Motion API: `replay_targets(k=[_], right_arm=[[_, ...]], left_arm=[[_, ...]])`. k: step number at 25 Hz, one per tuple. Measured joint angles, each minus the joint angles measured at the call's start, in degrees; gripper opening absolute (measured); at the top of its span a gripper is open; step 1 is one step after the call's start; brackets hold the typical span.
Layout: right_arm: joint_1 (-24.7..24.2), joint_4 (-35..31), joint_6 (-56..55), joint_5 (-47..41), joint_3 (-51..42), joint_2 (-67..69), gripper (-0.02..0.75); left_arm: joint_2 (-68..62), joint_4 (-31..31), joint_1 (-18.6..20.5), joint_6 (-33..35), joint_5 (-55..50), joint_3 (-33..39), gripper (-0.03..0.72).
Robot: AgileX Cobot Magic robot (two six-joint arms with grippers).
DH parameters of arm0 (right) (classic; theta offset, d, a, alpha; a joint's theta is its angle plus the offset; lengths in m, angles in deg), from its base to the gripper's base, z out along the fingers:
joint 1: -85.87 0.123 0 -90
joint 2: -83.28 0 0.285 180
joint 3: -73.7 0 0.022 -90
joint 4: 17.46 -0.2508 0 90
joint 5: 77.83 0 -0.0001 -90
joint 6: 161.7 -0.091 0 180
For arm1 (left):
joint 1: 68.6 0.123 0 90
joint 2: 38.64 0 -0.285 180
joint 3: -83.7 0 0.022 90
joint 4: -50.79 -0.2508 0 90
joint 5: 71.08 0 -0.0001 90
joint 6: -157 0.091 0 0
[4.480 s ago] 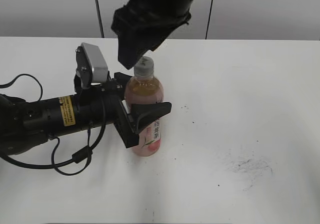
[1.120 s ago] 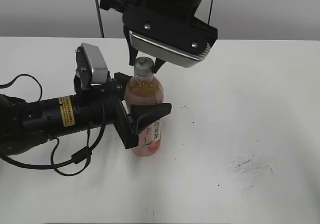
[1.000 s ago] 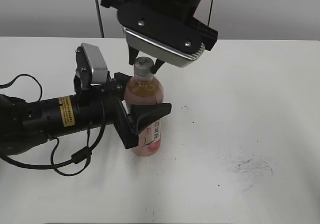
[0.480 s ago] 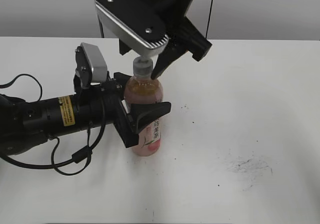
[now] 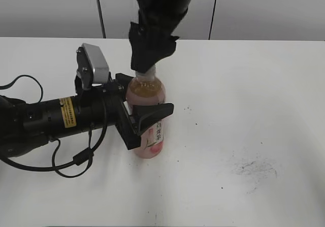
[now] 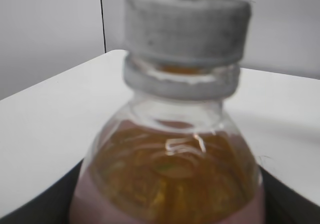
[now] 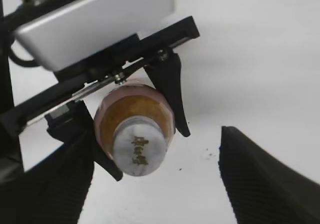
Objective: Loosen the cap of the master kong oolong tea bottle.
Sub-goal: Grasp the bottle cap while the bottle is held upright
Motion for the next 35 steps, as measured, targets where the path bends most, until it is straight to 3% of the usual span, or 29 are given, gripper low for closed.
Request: replay_targets(k=[8, 15, 28, 35], right_arm=[[0.0, 0.5, -37.9, 0.0, 0.6, -0.4, 0.586], [0.0, 0.6, -54.4, 0.0, 0.6, -1.2, 0.574], [0.5, 0.6, -57.7, 0.0, -1.6, -0.3, 0.518], [0.5, 0.3, -57.4, 0.0, -1.7, 1.1, 0.425]], left_arm=[[0.0, 0.1, 0.0, 0.0, 0.0, 0.0, 0.445], [0.0, 0.2, 0.0, 0.0, 0.0, 0.0, 0.445], [0.0, 0.2, 0.0, -0.1, 0.0, 0.0, 0.445], [0.0, 0.2, 0.0, -0.1, 0.0, 0.0, 0.445]])
